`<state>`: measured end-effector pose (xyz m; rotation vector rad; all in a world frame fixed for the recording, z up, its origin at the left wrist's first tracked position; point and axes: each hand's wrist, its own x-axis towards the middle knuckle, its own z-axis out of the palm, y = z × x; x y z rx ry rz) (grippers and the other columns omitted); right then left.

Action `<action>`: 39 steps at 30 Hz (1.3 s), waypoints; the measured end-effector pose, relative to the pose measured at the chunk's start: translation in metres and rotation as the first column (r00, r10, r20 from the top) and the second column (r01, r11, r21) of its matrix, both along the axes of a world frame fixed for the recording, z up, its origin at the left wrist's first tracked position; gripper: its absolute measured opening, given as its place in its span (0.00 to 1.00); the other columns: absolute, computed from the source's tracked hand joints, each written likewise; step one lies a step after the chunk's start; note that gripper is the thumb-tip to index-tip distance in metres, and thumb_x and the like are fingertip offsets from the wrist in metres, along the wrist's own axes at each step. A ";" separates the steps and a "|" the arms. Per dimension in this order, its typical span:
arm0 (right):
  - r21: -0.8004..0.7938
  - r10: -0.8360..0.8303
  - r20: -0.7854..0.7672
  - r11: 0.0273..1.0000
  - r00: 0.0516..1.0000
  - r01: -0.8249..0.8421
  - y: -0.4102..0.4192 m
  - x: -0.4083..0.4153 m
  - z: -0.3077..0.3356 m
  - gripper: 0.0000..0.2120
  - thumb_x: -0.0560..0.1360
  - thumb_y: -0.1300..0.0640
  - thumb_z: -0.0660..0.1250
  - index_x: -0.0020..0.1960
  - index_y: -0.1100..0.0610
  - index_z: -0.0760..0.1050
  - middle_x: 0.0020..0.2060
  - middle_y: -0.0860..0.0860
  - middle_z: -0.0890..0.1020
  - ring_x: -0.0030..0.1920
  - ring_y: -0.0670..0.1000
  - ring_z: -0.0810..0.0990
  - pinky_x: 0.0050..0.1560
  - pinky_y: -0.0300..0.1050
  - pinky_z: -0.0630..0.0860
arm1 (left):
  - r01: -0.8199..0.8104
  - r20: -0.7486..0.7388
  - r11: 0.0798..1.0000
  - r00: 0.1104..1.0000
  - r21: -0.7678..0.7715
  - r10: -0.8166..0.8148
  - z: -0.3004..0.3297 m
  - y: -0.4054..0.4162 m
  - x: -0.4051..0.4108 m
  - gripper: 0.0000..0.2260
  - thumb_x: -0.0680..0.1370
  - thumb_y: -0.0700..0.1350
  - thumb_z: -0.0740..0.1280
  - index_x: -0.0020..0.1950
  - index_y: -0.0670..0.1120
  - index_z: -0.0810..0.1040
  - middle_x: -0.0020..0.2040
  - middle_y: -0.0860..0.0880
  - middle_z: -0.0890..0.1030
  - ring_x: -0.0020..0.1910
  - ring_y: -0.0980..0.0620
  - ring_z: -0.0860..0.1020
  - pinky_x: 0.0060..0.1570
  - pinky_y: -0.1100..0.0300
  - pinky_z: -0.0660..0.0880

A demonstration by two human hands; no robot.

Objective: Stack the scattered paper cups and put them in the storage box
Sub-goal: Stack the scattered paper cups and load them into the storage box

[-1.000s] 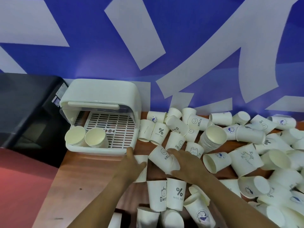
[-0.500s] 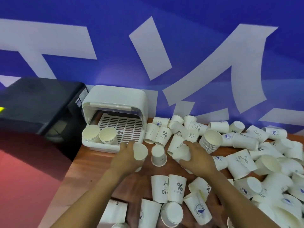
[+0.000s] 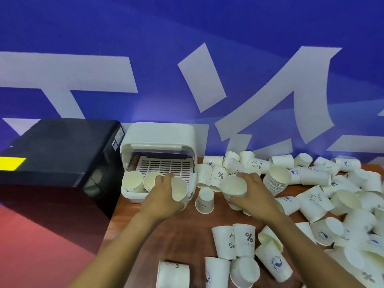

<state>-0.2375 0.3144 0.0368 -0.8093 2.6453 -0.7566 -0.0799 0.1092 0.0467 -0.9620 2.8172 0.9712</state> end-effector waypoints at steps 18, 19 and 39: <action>-0.035 -0.053 0.044 0.998 0.998 0.055 -0.141 0.119 0.006 0.30 0.62 0.34 0.73 0.58 0.43 0.66 0.54 0.41 0.72 0.52 0.45 0.74 0.48 0.45 0.74 | 0.083 -0.079 0.996 0.994 0.033 -0.080 0.004 -0.136 0.091 0.34 0.69 0.57 0.72 0.71 0.51 0.62 0.65 0.51 0.64 0.65 0.48 0.67 0.60 0.51 0.72; -0.028 -0.054 0.058 0.998 0.997 0.056 -0.146 0.123 0.005 0.30 0.62 0.34 0.72 0.58 0.43 0.66 0.54 0.41 0.73 0.52 0.45 0.74 0.49 0.45 0.74 | 0.096 -0.079 0.995 0.992 0.033 -0.093 0.004 -0.140 0.092 0.36 0.70 0.57 0.72 0.73 0.51 0.60 0.66 0.51 0.63 0.66 0.48 0.67 0.61 0.52 0.71; 0.027 0.039 0.105 0.999 0.994 -0.042 -0.180 0.092 0.001 0.30 0.66 0.37 0.70 0.64 0.43 0.67 0.59 0.44 0.75 0.59 0.47 0.74 0.58 0.46 0.74 | 0.032 -0.032 0.999 0.999 0.035 -0.031 -0.010 -0.166 0.061 0.33 0.69 0.47 0.71 0.72 0.50 0.62 0.65 0.50 0.63 0.62 0.47 0.69 0.58 0.51 0.74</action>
